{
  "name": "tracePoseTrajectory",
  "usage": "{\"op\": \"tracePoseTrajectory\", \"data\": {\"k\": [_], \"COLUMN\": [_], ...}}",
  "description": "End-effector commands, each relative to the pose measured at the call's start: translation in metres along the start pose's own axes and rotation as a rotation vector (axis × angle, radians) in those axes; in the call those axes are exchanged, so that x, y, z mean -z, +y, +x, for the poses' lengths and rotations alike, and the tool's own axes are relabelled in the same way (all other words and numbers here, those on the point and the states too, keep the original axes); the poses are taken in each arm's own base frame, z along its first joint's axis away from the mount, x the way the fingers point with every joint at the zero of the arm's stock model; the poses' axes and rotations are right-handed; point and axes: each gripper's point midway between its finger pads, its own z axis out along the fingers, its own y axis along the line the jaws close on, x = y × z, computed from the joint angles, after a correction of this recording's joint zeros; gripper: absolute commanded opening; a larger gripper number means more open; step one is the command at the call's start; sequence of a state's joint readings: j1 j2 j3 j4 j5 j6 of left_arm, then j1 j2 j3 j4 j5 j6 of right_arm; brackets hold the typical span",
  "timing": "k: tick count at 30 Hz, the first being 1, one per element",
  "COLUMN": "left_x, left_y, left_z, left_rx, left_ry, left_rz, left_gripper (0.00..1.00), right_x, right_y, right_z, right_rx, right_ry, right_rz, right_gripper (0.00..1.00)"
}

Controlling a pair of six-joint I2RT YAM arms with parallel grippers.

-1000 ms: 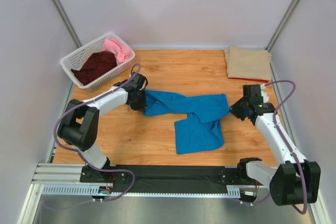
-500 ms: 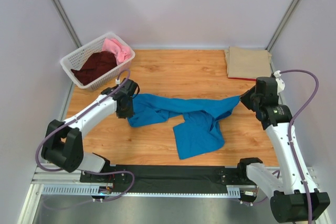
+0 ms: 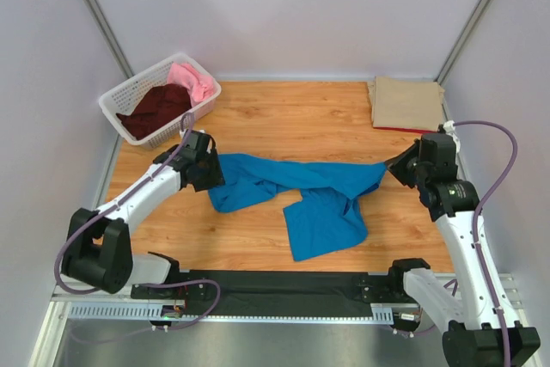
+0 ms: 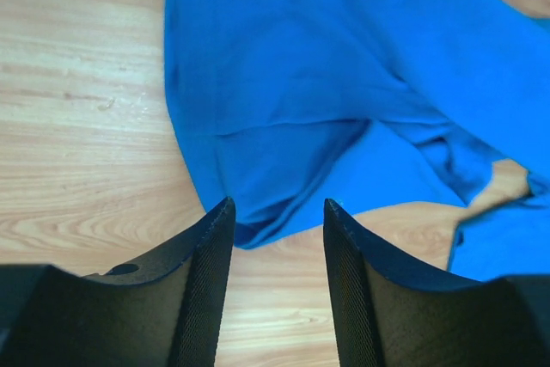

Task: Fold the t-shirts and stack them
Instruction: Flatten the tshirt out

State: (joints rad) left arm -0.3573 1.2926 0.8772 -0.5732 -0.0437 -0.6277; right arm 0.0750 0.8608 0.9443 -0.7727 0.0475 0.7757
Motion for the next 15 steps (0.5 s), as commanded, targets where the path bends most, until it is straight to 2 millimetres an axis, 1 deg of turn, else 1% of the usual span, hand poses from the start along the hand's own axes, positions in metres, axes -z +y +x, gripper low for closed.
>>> {"op": "tracePoseTrajectory", "data": {"k": [1, 2, 5, 8, 9, 10, 11, 15], "left_x": [-0.019, -0.025, -0.03, -0.033, -0.034, -0.036, -0.037, -0.048], "left_y": [-0.002, 0.01, 0.026, 0.025, 0.022, 0.024, 0.023, 0.033], "left_z": [0.001, -0.001, -0.009, -0.013, -0.014, -0.009, -0.009, 0.0], "left_rx": [0.111, 0.128, 0.153, 0.175, 0.182, 0.189, 0.202, 0.242], "left_ry": [0.032, 0.029, 0.013, -0.006, -0.01, -0.004, -0.008, 0.028], "left_rz": [0.054, 0.007, -0.032, 0.002, 0.021, 0.02, 0.026, 0.004], "left_gripper": [0.51, 0.5, 0.48, 0.47, 0.47, 0.47, 0.47, 0.47], "right_x": [0.001, 0.002, 0.003, 0.003, 0.003, 0.003, 0.002, 0.0], "right_y": [0.005, 0.009, 0.008, 0.008, 0.008, 0.007, 0.008, 0.009], "right_z": [0.001, 0.005, 0.008, 0.008, 0.008, 0.009, 0.009, 0.012], "right_rx": [0.014, 0.016, 0.022, 0.027, 0.03, 0.028, 0.027, 0.022], "right_ry": [-0.004, 0.019, 0.022, 0.02, 0.019, 0.023, 0.022, 0.038], "right_rz": [-0.045, -0.07, -0.077, -0.08, -0.082, -0.081, -0.082, -0.094], "right_gripper": [0.0, 0.0, 0.0, 0.0, 0.0, 0.0, 0.0, 0.0]}}
